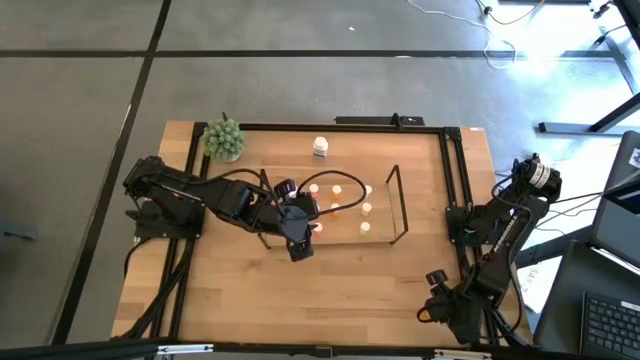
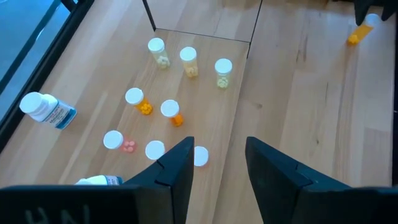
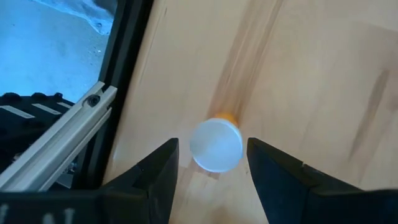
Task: Pick and place medicine bottles onto shelf by color
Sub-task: Put the orange pill bottle on the shelf aligned with the other orange pill bottles
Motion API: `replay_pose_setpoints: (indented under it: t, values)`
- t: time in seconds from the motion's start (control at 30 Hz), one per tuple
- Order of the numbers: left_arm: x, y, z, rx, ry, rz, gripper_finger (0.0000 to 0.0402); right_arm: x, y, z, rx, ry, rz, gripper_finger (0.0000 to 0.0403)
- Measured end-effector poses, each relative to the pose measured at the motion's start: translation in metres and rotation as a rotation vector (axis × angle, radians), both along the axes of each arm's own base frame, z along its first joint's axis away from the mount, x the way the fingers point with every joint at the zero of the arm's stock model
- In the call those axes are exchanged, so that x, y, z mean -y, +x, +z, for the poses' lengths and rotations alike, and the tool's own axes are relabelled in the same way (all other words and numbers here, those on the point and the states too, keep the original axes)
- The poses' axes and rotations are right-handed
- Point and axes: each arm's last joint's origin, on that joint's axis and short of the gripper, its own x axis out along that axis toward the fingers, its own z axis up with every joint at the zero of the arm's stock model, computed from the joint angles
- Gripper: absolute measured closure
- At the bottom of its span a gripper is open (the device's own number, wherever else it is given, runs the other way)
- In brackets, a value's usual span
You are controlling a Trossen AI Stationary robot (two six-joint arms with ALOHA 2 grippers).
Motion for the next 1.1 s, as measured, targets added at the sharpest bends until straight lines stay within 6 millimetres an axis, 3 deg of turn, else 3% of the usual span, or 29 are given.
replay_pose_setpoints:
  t: [0.37, 0.83, 1.1]
  values:
    - [-0.001, 0.000, 0.000, -0.001, 0.001, 0.002, 0.0264, 0.000, 0.001, -0.001, 0.033, -0.018, -0.014, 0.0214]
    - [-0.001, 0.000, 0.000, -0.001, 0.001, 0.001, 0.0264, -0.002, 0.002, -0.009, 0.007, -0.040, -0.016, 0.0290]
    - [-0.001, 0.000, 0.000, -0.001, 0.001, 0.002, 0.0264, 0.006, 0.017, 0.000, -0.055, 0.000, -0.142, 0.0282]
